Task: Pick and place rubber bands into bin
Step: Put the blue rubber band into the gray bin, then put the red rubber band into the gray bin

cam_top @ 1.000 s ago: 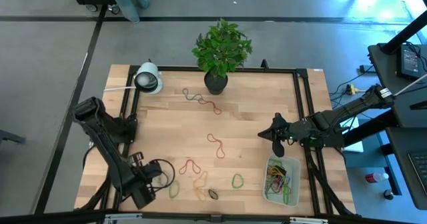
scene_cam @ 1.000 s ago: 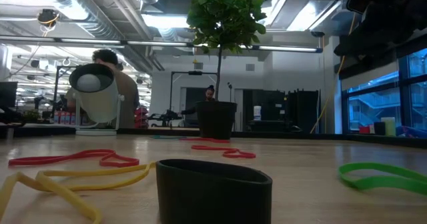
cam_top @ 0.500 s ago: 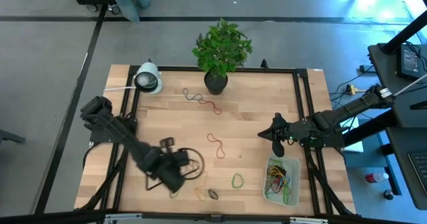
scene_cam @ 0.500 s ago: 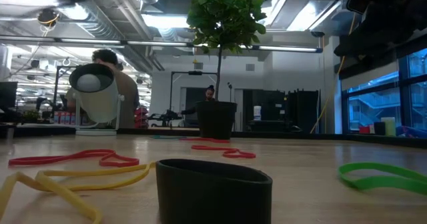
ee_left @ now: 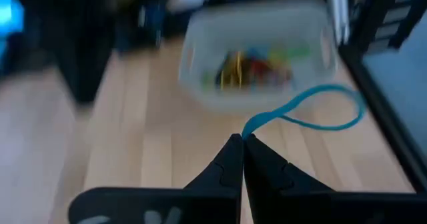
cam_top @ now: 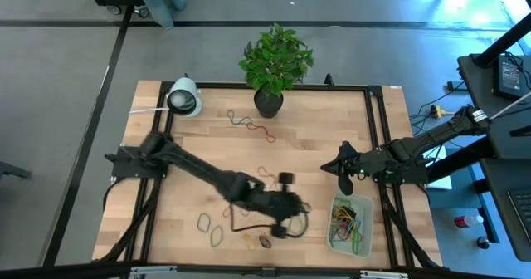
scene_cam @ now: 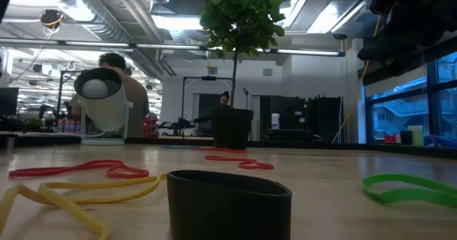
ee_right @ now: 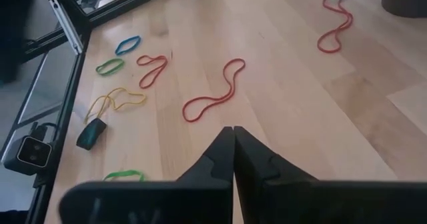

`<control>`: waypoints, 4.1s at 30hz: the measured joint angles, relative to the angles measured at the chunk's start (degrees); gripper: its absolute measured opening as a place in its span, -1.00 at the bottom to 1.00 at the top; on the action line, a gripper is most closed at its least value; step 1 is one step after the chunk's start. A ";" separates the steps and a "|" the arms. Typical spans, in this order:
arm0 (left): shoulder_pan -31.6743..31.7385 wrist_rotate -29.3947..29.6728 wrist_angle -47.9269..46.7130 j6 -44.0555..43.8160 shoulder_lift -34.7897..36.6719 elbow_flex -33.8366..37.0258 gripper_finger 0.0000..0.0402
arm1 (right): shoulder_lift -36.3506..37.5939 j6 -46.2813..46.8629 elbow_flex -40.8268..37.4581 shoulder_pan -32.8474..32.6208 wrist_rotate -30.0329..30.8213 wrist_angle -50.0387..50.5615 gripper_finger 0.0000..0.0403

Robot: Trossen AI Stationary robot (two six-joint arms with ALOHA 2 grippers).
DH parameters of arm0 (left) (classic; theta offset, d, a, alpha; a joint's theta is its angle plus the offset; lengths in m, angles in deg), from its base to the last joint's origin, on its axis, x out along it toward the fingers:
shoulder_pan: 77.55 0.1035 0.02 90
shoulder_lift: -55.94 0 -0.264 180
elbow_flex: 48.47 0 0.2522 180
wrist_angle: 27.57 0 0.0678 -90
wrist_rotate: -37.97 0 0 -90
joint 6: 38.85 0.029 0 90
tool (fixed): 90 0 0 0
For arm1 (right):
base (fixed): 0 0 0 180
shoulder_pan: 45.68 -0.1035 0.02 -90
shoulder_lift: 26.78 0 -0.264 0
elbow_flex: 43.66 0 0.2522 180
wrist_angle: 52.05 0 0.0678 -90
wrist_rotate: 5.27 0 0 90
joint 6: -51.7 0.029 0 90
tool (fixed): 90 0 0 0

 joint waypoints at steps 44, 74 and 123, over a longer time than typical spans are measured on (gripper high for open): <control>6.64 -17.95 8.35 1.32 -31.52 -31.66 -0.18 | 0.02 -0.19 0.02 -0.02 0.02 0.56 -0.98; 16.74 -14.42 18.27 -0.05 22.02 40.13 -0.99 | -0.45 0.32 0.02 0.00 4.02 -4.44 -0.98; 33.96 -19.79 19.86 3.92 67.01 78.48 -1.00 | -80.72 0.59 66.57 34.40 -13.61 30.35 -0.39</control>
